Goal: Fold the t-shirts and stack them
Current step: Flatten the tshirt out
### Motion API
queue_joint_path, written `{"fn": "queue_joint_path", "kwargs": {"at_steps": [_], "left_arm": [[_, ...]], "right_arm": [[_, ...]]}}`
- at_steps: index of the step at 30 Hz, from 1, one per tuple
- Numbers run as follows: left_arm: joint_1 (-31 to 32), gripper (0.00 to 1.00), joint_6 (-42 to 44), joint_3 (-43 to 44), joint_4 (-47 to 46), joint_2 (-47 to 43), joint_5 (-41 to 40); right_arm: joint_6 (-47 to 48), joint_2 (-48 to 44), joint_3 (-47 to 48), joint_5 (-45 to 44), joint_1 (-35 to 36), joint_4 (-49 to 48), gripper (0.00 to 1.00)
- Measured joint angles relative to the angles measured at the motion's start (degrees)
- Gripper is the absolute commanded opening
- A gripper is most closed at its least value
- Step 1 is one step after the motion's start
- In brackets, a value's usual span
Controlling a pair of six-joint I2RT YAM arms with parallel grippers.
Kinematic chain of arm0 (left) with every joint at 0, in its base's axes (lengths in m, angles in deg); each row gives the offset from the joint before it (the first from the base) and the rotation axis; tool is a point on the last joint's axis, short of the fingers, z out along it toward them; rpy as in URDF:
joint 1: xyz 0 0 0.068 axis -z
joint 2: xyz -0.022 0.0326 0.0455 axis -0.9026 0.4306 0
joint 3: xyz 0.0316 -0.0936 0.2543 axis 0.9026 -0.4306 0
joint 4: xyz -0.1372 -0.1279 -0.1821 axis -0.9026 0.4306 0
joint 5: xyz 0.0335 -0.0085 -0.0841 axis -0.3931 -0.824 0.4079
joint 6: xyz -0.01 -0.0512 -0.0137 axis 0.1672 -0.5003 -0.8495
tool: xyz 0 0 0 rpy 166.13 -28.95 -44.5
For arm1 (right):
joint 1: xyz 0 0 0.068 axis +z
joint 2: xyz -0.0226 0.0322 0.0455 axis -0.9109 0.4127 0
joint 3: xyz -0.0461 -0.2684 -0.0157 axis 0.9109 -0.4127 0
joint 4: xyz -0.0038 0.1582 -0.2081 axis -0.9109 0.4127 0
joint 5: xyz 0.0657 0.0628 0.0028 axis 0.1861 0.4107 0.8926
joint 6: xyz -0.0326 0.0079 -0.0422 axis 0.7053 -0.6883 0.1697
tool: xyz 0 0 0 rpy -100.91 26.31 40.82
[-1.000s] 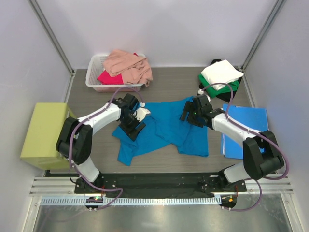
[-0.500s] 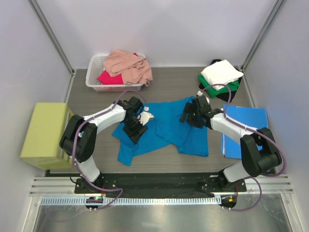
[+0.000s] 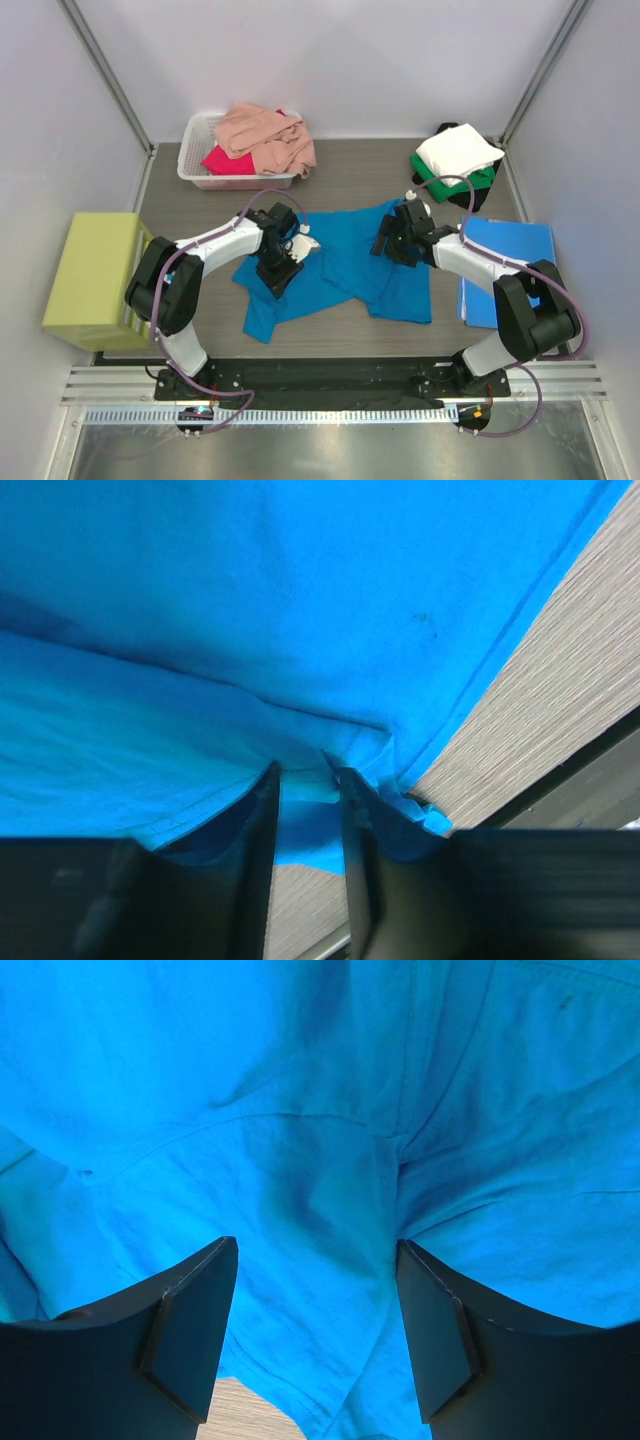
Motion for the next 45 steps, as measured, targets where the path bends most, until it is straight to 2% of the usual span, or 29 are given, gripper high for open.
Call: {"fn": "queue_joint_path", "kwargs": {"at_steps": [15,18,21,23,24,25,27,29,31,33,37,41,44,45], "left_arm": [[0.0,0.06,0.4,0.0,0.3,0.0,-2.0],[0.0,0.01,0.4,0.2,0.3,0.0,-2.5],[0.0,0.00,0.5,0.3,0.3,0.0,-2.9],[-0.1,0.00,0.5,0.3,0.3,0.0,-3.1],[-0.1,0.00,0.5,0.3,0.3,0.0,-3.2],[-0.1,0.00,0.5,0.3,0.3,0.0,-3.4],[-0.2,0.00,0.5,0.3,0.3,0.0,-3.8],[-0.6,0.00,0.5,0.3,0.3,0.0,-4.2],[-1.2,0.00,0.6,0.6,0.4,0.0,-4.5],[-2.2,0.00,0.7,1.4,0.9,0.0,-5.0],[-4.3,0.00,0.9,4.1,1.3,-0.3,-5.6],[-5.2,0.00,1.1,5.4,1.3,-1.2,-5.9],[-5.2,0.00,1.1,5.4,1.4,-1.6,-5.9],[-5.2,0.00,1.1,5.4,1.4,-1.6,-5.9]], "right_arm": [[-0.3,2.2,-2.8,0.4,1.2,-2.4,0.62],[-0.5,2.2,-4.1,0.8,1.4,-3.8,0.47],[-0.8,2.3,-4.7,1.2,1.5,-4.6,0.24],[-1.2,2.5,-5.0,1.3,1.7,-4.8,0.16],[-1.3,2.5,-5.0,1.4,1.7,-4.7,0.08],[-1.5,2.6,-5.0,1.5,1.8,-4.7,0.07],[-1.4,2.6,-5.0,1.5,2.0,-4.6,0.06],[-1.2,2.6,-4.8,1.4,2.2,-4.0,0.11],[-1.0,2.6,-4.0,1.4,2.4,-3.0,0.24],[-0.6,2.4,-3.0,1.5,2.4,-1.9,0.45],[0.6,1.2,-0.7,1.5,2.5,0.1,0.52],[1.0,-0.2,0.4,0.8,2.5,0.8,0.45],[1.3,-0.2,0.5,0.4,2.5,1.3,0.36],[1.4,-0.2,0.5,0.3,2.5,1.6,0.29]]}}
